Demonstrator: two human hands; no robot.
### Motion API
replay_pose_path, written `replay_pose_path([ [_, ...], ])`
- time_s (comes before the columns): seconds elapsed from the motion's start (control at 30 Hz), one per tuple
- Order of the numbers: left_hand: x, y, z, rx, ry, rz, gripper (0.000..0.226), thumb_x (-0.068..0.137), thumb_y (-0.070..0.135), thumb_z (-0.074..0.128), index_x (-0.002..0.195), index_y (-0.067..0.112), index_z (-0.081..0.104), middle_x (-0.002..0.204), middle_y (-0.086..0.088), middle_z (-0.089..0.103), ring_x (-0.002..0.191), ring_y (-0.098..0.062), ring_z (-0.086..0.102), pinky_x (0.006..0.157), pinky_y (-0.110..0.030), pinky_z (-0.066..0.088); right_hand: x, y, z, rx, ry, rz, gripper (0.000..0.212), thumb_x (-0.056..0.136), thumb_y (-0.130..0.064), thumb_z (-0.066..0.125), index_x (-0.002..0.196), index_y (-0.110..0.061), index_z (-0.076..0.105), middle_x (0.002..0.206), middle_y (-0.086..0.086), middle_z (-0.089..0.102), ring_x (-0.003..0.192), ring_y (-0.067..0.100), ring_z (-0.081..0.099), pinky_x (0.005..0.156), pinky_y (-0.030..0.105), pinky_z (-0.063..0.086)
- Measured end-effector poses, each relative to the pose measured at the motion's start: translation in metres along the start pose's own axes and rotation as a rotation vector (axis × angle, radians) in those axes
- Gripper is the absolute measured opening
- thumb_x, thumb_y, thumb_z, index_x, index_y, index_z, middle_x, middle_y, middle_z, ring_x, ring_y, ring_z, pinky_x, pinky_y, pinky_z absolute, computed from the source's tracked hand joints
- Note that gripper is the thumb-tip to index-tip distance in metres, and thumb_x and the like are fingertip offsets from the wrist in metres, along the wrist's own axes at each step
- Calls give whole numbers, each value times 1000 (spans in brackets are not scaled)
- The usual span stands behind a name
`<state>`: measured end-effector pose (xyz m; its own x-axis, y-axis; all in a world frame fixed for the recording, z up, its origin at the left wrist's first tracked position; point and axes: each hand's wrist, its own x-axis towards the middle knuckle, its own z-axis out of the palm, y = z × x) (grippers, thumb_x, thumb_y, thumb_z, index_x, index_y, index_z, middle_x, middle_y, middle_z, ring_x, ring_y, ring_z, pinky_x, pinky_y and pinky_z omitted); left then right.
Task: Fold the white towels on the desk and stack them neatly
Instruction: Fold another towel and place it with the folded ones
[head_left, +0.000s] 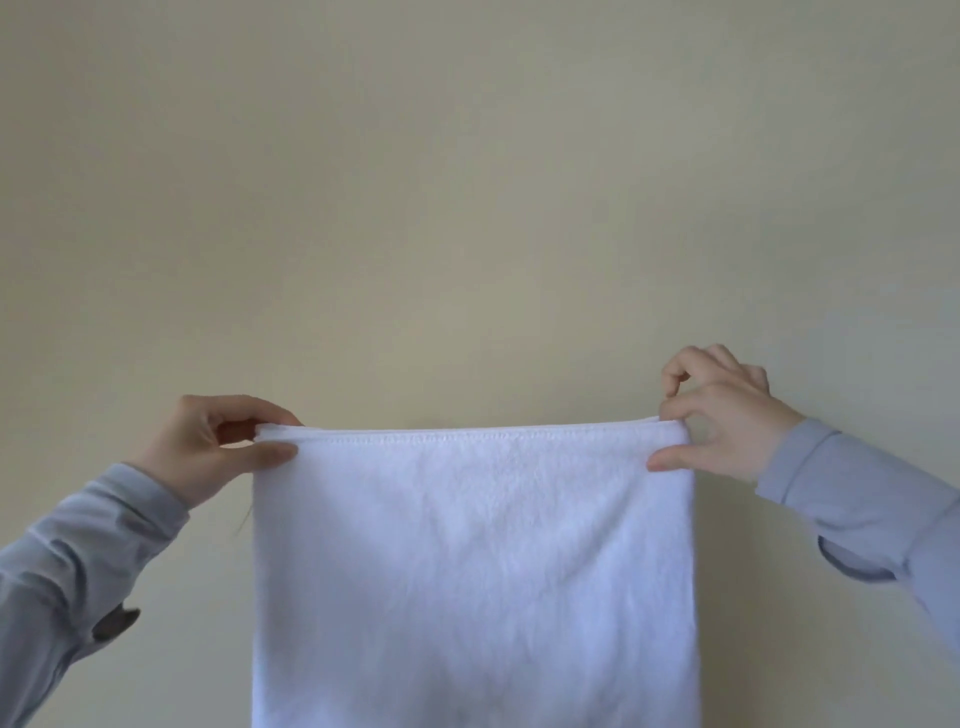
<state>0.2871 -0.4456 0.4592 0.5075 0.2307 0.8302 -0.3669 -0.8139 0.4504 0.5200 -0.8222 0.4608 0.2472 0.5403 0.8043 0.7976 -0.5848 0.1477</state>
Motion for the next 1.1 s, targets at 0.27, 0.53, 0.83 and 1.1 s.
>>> replay_pose_path([
  [0.27,24,24,7,20,-23,-12,25,74,-13,67,74,12,67,72,2,67,58,2,61,54,-14,52,11,34,-15,505,-240,199,30,63,-18,84,57,-12,56,49,-11,51,47,2,44,50,14,35],
  [0.53,27,42,-15,-11,-85,-78,15,78,-10,62,77,5,64,75,-7,66,54,-5,61,51,-20,55,10,24,-28,926,-35,51,31,66,-9,74,86,-3,52,68,7,52,63,11,51,58,18,43],
  [0.83,17,34,-30,32,17,89,21,72,0,71,79,20,72,71,3,72,63,-4,63,62,-12,53,7,13,-17,1138,148,200,12,68,-3,74,76,-5,65,71,-3,68,64,6,61,60,18,48],
  [1.1,22,26,-36,124,84,109,25,73,7,73,80,30,71,76,10,72,68,5,63,70,-6,49,14,2,-10,1100,289,159,20,75,0,72,71,-10,55,69,-2,57,61,2,56,60,13,43],
])
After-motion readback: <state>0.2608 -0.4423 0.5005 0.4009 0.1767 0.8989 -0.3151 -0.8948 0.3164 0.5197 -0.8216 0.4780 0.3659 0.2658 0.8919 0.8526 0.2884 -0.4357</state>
